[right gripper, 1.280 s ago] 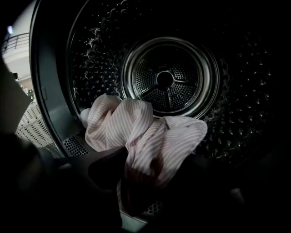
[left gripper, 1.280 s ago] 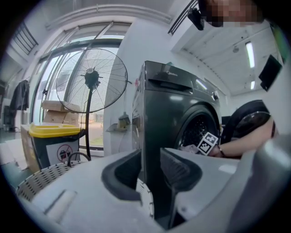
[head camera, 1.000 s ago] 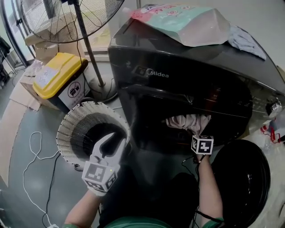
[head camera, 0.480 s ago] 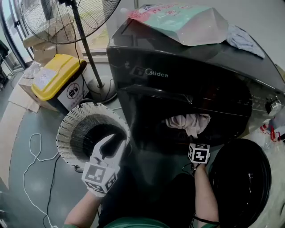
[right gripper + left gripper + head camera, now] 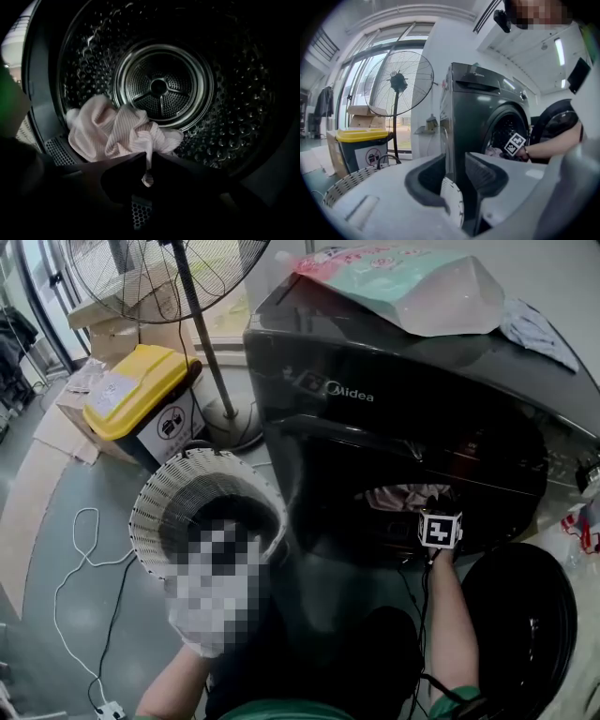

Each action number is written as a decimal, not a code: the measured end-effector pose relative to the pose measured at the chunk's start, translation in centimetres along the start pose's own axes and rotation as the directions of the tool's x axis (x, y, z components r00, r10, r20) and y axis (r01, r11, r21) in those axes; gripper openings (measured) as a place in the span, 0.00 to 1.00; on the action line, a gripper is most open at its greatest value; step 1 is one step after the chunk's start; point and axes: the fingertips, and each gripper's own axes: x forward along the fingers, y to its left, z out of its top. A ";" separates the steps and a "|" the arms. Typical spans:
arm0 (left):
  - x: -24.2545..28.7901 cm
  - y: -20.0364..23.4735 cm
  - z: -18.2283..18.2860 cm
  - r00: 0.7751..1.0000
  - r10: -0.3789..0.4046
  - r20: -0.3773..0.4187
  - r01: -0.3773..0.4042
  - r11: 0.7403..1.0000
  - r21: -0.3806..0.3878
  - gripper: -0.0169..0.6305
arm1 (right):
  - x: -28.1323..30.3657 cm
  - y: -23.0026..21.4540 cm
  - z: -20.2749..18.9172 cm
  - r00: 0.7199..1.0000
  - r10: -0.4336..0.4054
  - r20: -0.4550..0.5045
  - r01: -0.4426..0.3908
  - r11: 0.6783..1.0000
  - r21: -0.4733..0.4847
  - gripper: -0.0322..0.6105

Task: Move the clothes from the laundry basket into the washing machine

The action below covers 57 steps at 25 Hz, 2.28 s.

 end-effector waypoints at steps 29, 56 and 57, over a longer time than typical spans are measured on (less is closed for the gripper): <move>2.0 -1.2 2.1 0.995 -0.078 0.063 0.080 0.996 -0.026 0.23 | -16.7 2.1 4.6 0.949 0.038 0.312 -0.096 0.980 0.172 0.29; 1.7 3.1 6.7 0.988 -0.004 0.156 0.000 1.000 0.025 0.23 | -30.2 3.9 10.9 0.718 0.042 0.695 -0.149 0.984 0.094 0.05; 1.7 3.2 6.7 0.988 -0.003 0.155 -0.001 1.000 0.027 0.23 | -30.1 4.0 10.8 0.720 0.044 0.692 -0.149 0.984 0.093 0.05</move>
